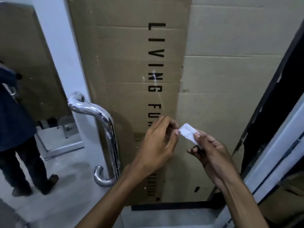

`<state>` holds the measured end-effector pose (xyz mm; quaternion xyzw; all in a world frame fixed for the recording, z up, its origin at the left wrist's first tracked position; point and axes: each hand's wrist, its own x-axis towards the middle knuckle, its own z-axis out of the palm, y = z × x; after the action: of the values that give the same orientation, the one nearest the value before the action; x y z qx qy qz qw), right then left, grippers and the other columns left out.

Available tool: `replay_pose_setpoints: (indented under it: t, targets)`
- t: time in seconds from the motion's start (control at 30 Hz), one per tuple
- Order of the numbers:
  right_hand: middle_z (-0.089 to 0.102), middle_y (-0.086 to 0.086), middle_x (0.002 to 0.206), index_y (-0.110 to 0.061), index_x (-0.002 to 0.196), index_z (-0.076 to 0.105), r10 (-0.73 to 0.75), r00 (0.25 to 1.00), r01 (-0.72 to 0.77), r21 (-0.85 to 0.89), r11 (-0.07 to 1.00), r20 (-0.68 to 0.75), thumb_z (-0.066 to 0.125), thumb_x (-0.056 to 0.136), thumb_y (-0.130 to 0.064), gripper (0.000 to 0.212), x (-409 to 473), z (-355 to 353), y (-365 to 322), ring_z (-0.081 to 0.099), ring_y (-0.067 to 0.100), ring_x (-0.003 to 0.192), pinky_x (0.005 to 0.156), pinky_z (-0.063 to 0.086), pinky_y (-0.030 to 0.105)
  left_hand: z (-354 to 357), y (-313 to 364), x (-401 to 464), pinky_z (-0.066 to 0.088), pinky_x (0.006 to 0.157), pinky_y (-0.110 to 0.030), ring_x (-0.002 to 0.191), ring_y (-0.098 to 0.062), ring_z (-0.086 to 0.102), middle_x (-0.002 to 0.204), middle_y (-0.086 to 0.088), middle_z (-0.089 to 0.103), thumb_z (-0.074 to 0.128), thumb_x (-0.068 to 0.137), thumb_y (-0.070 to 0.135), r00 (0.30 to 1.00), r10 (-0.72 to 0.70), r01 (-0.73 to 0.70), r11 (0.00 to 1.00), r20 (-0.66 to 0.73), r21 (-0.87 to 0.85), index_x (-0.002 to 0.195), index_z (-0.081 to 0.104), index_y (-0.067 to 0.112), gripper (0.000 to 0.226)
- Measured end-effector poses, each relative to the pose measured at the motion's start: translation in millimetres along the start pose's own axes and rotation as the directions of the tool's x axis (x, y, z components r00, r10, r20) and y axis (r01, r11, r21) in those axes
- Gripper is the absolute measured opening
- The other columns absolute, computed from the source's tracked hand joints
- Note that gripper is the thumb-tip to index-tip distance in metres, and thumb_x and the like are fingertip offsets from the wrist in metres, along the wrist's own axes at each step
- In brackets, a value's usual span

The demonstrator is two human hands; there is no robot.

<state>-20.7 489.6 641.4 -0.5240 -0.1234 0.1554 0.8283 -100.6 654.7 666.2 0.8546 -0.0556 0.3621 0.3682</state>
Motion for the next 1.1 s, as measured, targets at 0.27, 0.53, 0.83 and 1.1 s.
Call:
replay_pose_setpoints:
  t: [0.27, 0.53, 0.83, 1.1]
  targets:
    - [0.079, 0.009, 0.098, -0.02, 0.113, 0.081, -0.063, 0.992, 0.086, -0.211, 0.974, 0.113, 0.069, 0.097, -0.02, 0.02, -21, 43, -8, 0.05, 0.014, 0.043, 0.06, 0.059, 0.033, -50, 12, -20, 0.049, 0.081, -0.035, 0.097, -0.015, 0.056, 0.102, 0.007, 0.06, 0.061, 0.102, 0.012, 0.986, 0.099, -0.074, 0.981, -0.134, 0.178, 0.105, 0.063, 0.015, 0.005]
    - [0.079, -0.002, 0.084, -0.027, 0.115, 0.08, -0.258, 0.942, 0.326, -0.403, 0.855, 0.215, 0.066, 0.102, -0.019, 0.02, -20, 107, -24, 0.048, 0.015, 0.036, 0.047, 0.051, 0.034, -99, 6, -21, 0.049, 0.088, -0.042, 0.102, -0.021, 0.055, 0.105, 0.002, 0.059, 0.062, 0.099, 0.014, 0.962, 0.141, -0.06, 0.944, -0.234, 0.324, 0.105, 0.064, 0.013, 0.007]
    - [0.079, -0.018, 0.093, -0.04, 0.114, 0.08, -0.405, 0.854, 0.508, -0.695, 0.509, 0.327, 0.067, 0.099, -0.039, 0.019, 5, 213, -35, 0.056, -0.005, 0.048, 0.053, 0.053, 0.031, -181, -38, -18, 0.036, 0.114, -0.034, 0.136, -0.023, 0.042, 0.143, -0.011, 0.047, 0.073, 0.088, 0.04, 0.941, 0.09, 0.052, 0.915, -0.328, 0.4, 0.139, 0.054, 0.013, 0.061]
    - [0.078, -0.018, 0.11, -0.044, 0.116, 0.076, -0.449, 0.768, 0.528, -0.848, 0.043, 0.456, 0.069, 0.096, -0.048, 0.022, 20, 301, -27, 0.072, 0.005, 0.092, 0.062, 0.048, 0.019, -228, -102, -2, 0.022, 0.124, -0.054, 0.154, -0.02, 0.026, 0.165, -0.008, 0.025, 0.075, 0.073, 0.071, 0.98, 0.011, 0.074, 0.908, -0.201, 0.413, 0.161, 0.024, 0.01, 0.118]
